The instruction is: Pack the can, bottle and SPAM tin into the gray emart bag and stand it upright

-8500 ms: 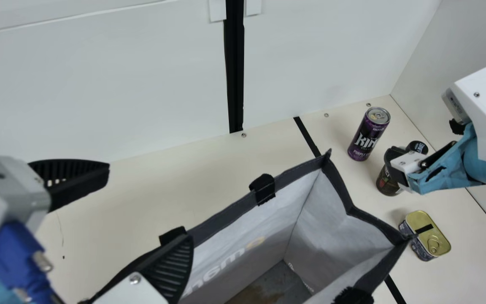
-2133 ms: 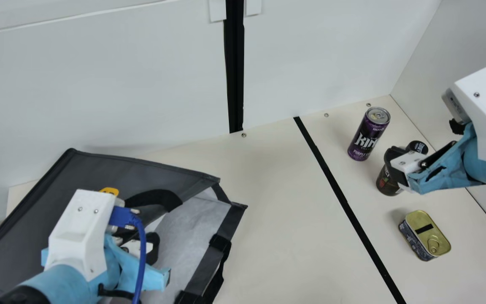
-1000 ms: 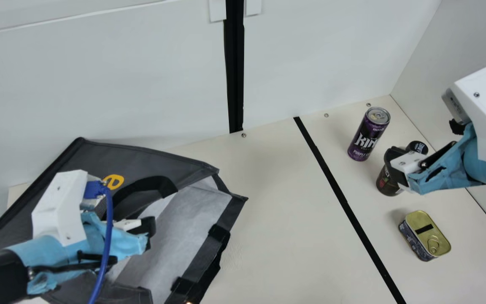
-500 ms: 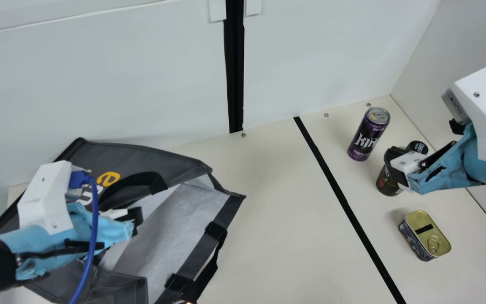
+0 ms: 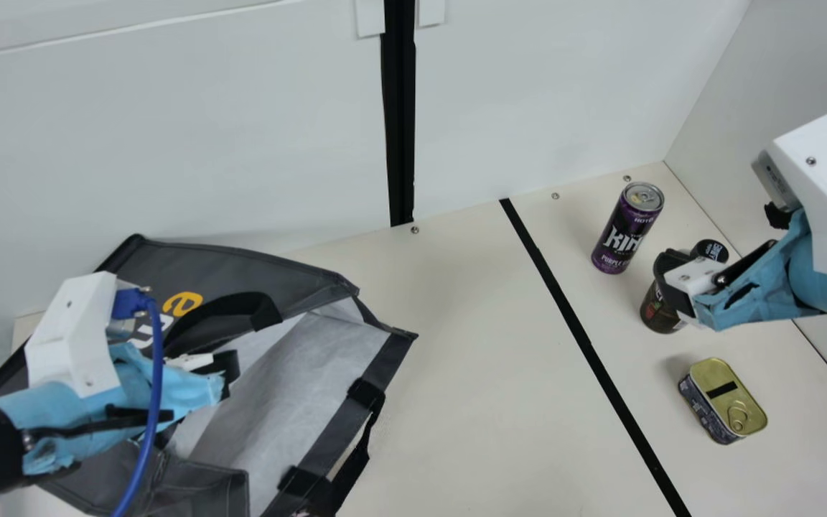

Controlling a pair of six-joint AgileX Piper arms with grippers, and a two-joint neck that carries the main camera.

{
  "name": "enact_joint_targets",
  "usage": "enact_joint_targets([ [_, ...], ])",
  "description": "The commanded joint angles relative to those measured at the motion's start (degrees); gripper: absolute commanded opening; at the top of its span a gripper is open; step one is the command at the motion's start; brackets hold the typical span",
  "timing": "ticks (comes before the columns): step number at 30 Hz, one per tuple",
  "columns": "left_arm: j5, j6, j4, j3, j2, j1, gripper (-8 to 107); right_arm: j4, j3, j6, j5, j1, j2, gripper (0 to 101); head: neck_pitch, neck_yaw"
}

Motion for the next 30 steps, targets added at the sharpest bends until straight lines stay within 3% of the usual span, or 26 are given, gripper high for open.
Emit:
enact_joint_targets([
  [1, 0.0, 0.0, 0.0, 0.0, 0.0, 0.0, -8, 0.0, 0.0, 0.0, 0.0, 0.0, 0.0, 95, -1.3, 0.0],
  [25, 0.0, 0.0, 0.0, 0.0, 0.0, 0.0, -8, 0.0, 0.0, 0.0, 0.0, 0.0, 0.0, 95, -1.3, 0.0],
  [30, 0.0, 0.0, 0.0, 0.0, 0.0, 0.0, -8, -2.4, 0.3, 2.5, -0.7, 2.6, -0.4, 95, -1.3, 0.0],
])
